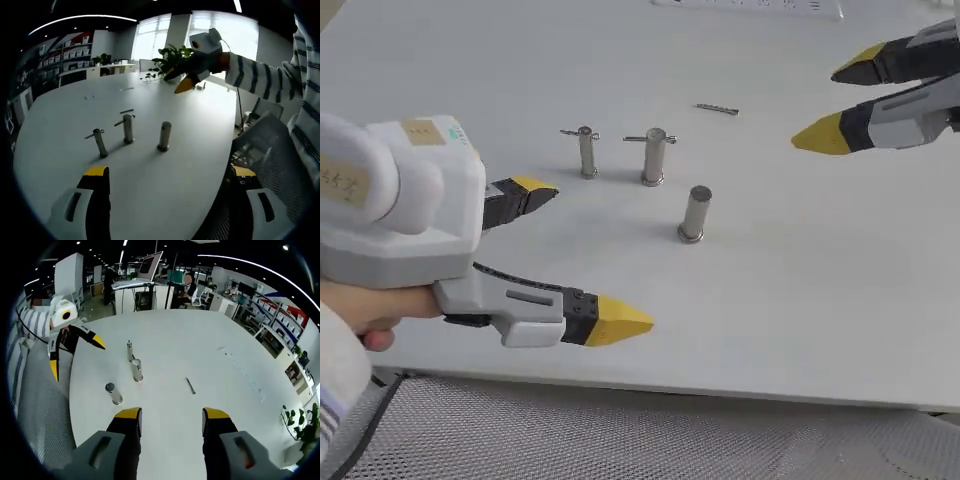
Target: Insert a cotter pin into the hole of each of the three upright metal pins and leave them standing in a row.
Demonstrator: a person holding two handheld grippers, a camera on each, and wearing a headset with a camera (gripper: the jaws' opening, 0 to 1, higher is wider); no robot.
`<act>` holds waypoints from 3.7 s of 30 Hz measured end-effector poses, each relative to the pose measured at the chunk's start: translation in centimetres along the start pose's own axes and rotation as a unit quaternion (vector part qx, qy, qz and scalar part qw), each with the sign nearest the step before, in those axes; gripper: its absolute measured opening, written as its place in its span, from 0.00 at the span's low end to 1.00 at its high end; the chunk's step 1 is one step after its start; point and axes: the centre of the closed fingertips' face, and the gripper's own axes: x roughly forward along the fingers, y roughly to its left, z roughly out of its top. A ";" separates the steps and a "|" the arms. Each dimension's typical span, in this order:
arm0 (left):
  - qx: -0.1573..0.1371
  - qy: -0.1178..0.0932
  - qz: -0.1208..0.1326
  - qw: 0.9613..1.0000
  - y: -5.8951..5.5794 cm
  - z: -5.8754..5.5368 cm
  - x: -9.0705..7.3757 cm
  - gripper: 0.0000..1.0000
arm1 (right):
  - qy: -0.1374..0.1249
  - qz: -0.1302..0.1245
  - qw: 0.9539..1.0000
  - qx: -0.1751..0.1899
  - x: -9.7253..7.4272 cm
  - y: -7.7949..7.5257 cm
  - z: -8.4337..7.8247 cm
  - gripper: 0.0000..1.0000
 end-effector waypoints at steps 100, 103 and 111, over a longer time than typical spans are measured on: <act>-0.062 -0.035 0.028 0.997 0.7 1.7 0.0 0.91 | 0.129 0.071 0.985 -0.086 11.3 -4.2 0.3 0.00; -0.061 -0.038 0.026 0.997 0.6 2.1 -0.1 0.91 | 0.097 0.049 0.990 -0.089 9.1 -4.0 1.4 0.00; -0.036 -0.021 0.010 0.999 1.3 3.0 0.2 0.85 | 0.037 0.022 0.995 -0.086 6.5 -4.7 2.1 0.00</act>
